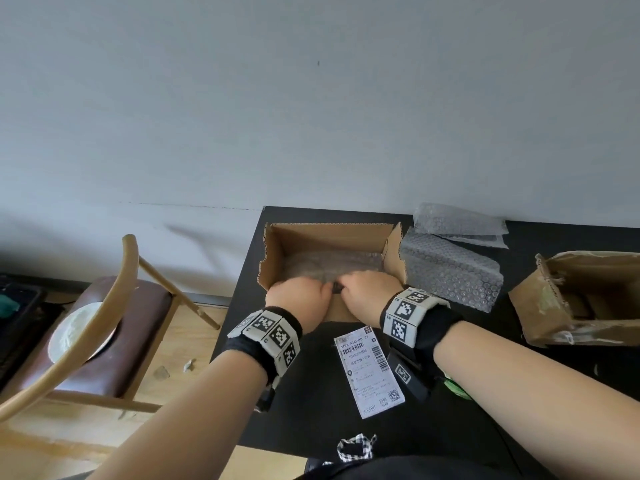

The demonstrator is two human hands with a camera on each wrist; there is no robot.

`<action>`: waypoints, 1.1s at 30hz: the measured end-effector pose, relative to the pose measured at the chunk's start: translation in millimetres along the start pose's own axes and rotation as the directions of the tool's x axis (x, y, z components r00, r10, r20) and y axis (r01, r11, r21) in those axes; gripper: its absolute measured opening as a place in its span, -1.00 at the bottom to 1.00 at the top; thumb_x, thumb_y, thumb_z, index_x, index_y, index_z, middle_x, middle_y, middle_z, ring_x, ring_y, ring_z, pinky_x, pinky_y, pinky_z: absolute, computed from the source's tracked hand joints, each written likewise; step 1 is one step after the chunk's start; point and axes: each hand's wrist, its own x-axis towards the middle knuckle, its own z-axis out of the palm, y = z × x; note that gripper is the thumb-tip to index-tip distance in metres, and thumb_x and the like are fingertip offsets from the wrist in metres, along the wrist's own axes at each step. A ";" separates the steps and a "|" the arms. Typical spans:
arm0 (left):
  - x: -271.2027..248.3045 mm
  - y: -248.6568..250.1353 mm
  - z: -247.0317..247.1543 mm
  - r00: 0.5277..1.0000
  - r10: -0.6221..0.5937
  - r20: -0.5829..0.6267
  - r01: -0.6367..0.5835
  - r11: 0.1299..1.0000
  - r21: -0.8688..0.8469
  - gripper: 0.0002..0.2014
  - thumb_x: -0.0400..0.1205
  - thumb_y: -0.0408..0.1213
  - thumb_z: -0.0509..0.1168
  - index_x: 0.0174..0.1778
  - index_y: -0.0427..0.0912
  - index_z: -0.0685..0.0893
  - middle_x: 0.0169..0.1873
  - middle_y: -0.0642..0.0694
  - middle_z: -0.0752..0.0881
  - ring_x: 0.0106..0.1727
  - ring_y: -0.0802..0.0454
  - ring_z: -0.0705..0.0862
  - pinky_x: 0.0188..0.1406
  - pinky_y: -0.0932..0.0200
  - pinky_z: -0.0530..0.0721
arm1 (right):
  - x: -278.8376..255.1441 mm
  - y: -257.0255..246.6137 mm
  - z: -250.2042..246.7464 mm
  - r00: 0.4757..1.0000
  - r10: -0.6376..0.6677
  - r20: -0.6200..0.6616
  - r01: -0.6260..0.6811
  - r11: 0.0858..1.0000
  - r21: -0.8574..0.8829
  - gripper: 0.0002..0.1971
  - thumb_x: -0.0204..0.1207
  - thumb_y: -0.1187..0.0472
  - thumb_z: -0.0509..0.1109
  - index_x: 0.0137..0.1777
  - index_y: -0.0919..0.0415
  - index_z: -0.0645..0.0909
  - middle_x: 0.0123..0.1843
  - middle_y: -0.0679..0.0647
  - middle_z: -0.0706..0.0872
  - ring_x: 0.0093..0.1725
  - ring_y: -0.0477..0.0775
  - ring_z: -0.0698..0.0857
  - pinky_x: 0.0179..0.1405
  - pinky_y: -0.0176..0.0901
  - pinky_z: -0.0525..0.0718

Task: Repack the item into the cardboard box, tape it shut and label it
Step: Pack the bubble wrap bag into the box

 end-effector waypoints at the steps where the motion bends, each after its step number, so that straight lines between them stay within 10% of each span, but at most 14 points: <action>1: 0.2 0.5 -2.1 1.000 -0.001 0.009 0.001 1.000 -0.008 -0.50 0.75 0.00 -0.20 0.05 -0.08 0.66 0.08 -0.12 0.70 0.08 -0.12 0.66 0.14 -0.01 0.57 | 0.0 0.0 -2.4 1.000 -0.002 0.016 0.001 1.000 0.018 -0.66 0.61 0.14 0.01 0.16 0.20 0.58 0.20 0.20 0.66 0.17 0.23 0.62 0.13 0.05 0.58; 10: 5.3 28.6 -35.5 0.977 0.033 -0.209 -0.065 0.987 -0.148 -0.65 0.72 -0.11 -0.04 -0.30 -0.05 0.54 -0.21 -0.09 0.65 -0.16 -0.08 0.64 -0.12 0.01 0.63 | -32.0 20.2 -34.0 0.898 0.000 -0.440 0.145 0.944 0.296 -0.76 0.54 0.37 0.13 -0.01 0.28 0.64 -0.03 0.11 0.66 -0.02 0.13 0.63 -0.04 -0.07 0.56; 13: 5.6 55.5 -42.3 0.930 0.093 -0.356 -0.174 0.964 -0.203 -0.70 0.71 -0.12 0.04 0.18 -0.06 0.64 0.13 -0.07 0.68 0.12 -0.06 0.64 0.12 -0.04 0.63 | -41.3 48.9 -42.1 0.826 0.128 -0.550 0.086 0.934 0.347 -0.82 0.52 0.38 0.13 -0.14 0.23 0.56 -0.14 0.03 0.57 -0.13 0.14 0.61 -0.12 0.01 0.59; 20: 15.5 123.2 -37.4 0.852 0.332 -0.406 -0.385 0.921 -0.054 -0.68 0.70 -0.21 0.07 0.31 -0.02 0.62 0.28 0.03 0.62 0.34 -0.04 0.51 0.39 0.07 0.34 | -46.7 143.7 -23.3 0.896 0.431 -0.104 -0.389 0.877 0.282 -0.69 0.60 0.14 0.19 0.26 0.17 0.60 0.57 0.19 0.24 0.54 0.20 0.30 0.46 0.02 0.34; 26: 23.2 159.5 -22.7 0.825 0.447 -0.346 -0.463 0.885 0.042 -0.73 0.67 -0.25 0.15 0.15 -0.07 0.73 0.19 -0.01 0.70 0.26 -0.07 0.60 0.52 0.02 0.21 | -42.7 181.0 5.4 0.815 0.573 0.081 -0.577 0.815 0.044 -0.53 0.54 -0.06 0.23 0.44 0.02 0.50 0.69 0.07 -0.16 0.64 0.28 -0.06 0.61 0.15 0.03; 29: 26.4 168.3 -19.4 0.843 0.445 -0.304 -0.455 0.889 0.039 -0.71 0.69 -0.24 0.12 0.20 -0.05 0.71 0.25 0.01 0.67 0.30 -0.05 0.57 0.56 0.03 0.13 | -38.8 186.2 10.7 0.779 0.616 0.115 -0.626 0.774 0.095 -0.46 0.60 0.01 0.18 0.57 0.09 0.27 0.66 0.09 0.08 0.64 0.23 0.00 0.61 0.19 0.01; 33: 30.2 172.2 -21.7 0.865 0.414 -0.285 -0.424 0.905 0.029 -0.69 0.70 -0.23 0.08 0.24 -0.03 0.68 0.27 0.03 0.66 0.32 -0.02 0.54 0.50 0.12 0.19 | -41.8 187.4 1.5 0.834 0.537 -0.128 -0.515 0.840 0.171 -0.71 0.62 0.19 0.16 0.23 0.19 0.62 0.27 0.11 0.57 0.32 0.15 0.53 0.31 0.01 0.42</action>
